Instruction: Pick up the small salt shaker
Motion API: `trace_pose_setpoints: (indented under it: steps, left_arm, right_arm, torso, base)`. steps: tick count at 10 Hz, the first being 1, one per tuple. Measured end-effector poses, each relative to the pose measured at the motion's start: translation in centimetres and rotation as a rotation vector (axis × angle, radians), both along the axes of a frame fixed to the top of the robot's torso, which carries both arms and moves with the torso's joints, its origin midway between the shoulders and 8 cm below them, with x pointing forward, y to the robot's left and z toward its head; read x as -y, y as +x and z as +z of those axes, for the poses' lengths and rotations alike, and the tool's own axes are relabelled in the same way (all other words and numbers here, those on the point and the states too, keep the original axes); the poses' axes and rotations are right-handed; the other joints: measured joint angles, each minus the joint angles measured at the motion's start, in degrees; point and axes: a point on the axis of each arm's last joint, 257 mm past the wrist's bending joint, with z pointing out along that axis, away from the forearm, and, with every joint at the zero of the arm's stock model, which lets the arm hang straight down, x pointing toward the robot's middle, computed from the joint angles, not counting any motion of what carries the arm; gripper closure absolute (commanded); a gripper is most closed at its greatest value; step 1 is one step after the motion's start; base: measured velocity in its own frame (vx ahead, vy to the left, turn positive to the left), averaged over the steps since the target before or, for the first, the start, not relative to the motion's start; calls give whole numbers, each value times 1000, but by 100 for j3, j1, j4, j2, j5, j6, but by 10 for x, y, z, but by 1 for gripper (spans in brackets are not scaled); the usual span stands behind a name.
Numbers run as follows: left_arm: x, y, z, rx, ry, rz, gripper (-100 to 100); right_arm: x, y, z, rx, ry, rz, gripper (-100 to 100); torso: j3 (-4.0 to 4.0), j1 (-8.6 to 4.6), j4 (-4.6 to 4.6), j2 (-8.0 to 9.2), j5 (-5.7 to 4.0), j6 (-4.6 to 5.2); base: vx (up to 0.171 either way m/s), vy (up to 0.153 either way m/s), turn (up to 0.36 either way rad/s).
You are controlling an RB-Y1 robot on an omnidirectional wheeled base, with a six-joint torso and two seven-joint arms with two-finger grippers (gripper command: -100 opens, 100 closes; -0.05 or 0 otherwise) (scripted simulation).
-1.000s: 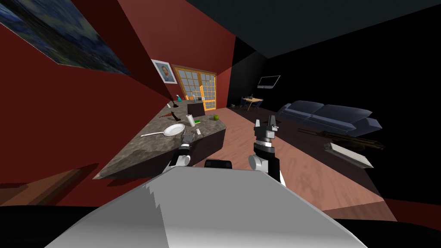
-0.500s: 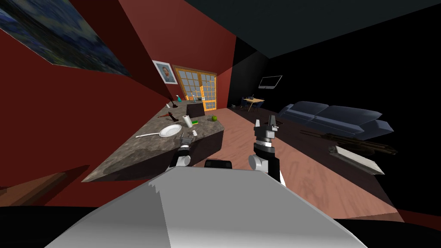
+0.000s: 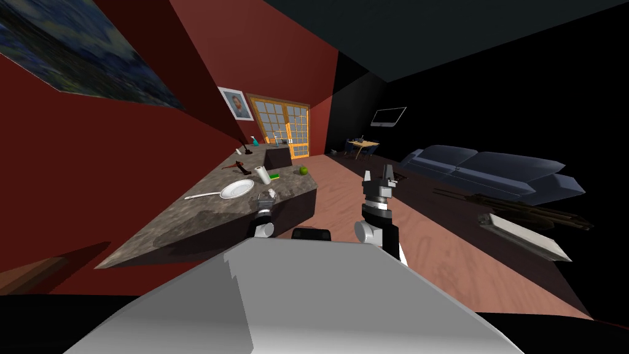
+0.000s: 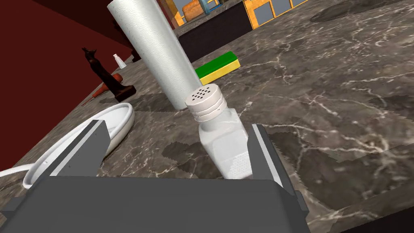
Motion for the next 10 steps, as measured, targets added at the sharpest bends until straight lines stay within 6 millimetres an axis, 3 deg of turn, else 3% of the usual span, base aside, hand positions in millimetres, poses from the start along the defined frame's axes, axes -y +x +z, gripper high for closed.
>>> trace_pose_setpoints:
  steps: [6,7,8,9,10]
  left_arm:
    - [8,-14,-29,41,-218,119,-100]
    - [8,-14,-29,42,-220,121,0]
    - [8,-14,-29,42,-220,121,-100]
    - [8,-14,-29,42,-220,121,100]
    - [8,-14,-29,42,-220,121,100]
  right_arm:
    - [0,0,0,0,0,0,0]
    - [0,0,0,0,0,0,0]
    - [0,0,0,0,0,0,0]
    - [0,0,0,0,0,0,0]
    - [0,0,0,0,0,0,0]
  torso:
    - [12,25,4,21,5,0]
    - [17,24,6,30,5,0]
    - [20,24,7,35,4,0]
    - [21,23,8,37,4,0]
    - [21,23,8,38,4,0]
  base:
    - [60,-3,22]
    - [0,0,0]
    - [0,0,0]
    - [0,0,0]
    - [0,0,0]
